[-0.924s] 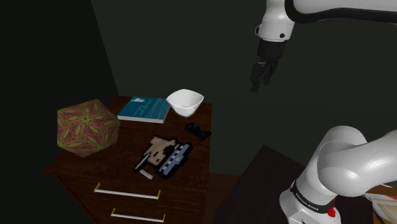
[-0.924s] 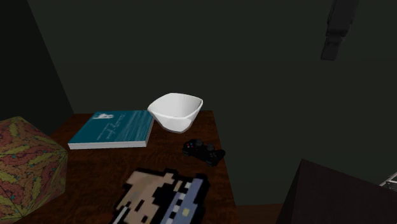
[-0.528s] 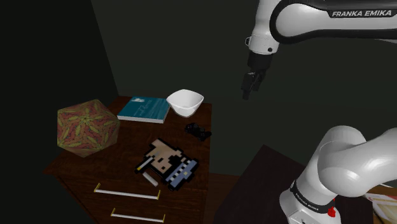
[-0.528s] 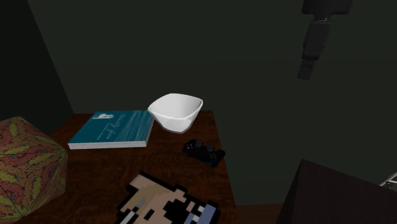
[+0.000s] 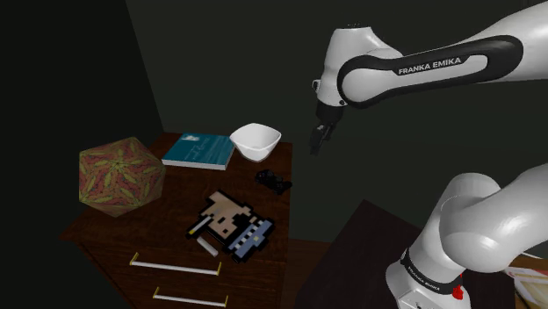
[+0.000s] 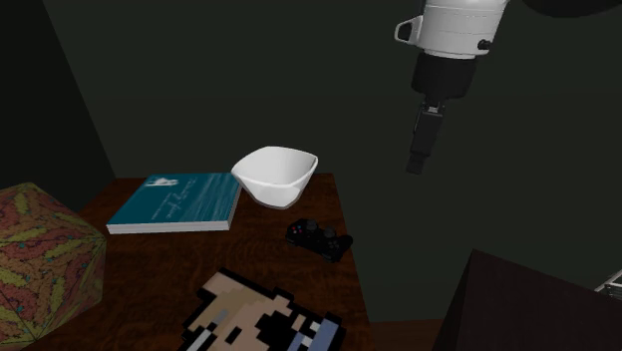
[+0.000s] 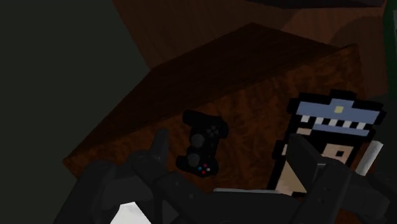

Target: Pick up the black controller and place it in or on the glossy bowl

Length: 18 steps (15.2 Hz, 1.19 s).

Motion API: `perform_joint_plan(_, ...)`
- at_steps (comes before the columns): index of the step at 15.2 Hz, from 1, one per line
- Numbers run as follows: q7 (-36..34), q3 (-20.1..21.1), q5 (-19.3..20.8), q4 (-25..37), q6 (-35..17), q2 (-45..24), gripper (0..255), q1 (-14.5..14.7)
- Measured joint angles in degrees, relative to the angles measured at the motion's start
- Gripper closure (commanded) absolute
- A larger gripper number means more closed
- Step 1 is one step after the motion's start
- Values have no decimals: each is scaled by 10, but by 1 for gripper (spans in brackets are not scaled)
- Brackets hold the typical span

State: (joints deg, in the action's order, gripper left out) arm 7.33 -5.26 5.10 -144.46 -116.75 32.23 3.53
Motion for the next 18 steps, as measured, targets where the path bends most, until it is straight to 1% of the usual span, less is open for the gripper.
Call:
perform_joint_plan(6,38,-11,18,-18,-155,-103,0,9)
perform_joint_plan(11,67,-17,29,-5,-277,-208,0,16)
perform_joint_plan(14,80,-16,34,20,-343,-282,0,20)
perform_joint_plan(18,100,-14,41,60,-413,-367,0,23)
